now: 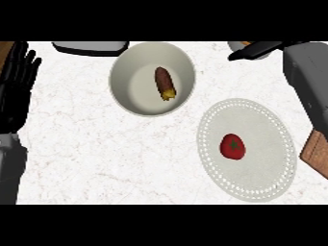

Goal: Pick the sweet potato from the placemat and place it in the bowl

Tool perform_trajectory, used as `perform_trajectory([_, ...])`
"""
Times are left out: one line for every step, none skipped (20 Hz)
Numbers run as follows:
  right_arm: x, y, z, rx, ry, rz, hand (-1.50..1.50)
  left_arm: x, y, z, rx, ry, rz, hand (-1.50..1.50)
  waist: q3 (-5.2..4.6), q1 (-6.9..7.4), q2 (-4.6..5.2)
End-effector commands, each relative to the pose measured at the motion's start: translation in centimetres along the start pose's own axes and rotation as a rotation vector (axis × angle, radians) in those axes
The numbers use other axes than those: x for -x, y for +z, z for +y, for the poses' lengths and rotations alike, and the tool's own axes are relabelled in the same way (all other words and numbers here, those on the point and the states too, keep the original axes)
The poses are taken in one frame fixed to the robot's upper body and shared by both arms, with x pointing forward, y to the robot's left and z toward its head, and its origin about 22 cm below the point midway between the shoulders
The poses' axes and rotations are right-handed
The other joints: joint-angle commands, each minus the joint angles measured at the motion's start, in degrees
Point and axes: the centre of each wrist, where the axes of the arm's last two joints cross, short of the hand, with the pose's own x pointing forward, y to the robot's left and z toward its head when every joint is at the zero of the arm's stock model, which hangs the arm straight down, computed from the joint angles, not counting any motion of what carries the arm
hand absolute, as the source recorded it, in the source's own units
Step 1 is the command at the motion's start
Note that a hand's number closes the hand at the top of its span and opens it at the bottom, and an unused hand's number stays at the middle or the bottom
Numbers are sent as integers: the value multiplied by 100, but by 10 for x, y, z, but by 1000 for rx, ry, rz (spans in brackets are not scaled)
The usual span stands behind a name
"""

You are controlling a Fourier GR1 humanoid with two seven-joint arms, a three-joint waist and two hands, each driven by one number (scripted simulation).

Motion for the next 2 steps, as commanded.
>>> perform_trajectory([10,26,-40,40,-11,10,-150,3,2,-6,24,11,-3,0,30,61,75])
perform_trajectory([10,34,-53,27,-16,13,-150,-4,-3,9,1,-7,-5,0,30,17,53])
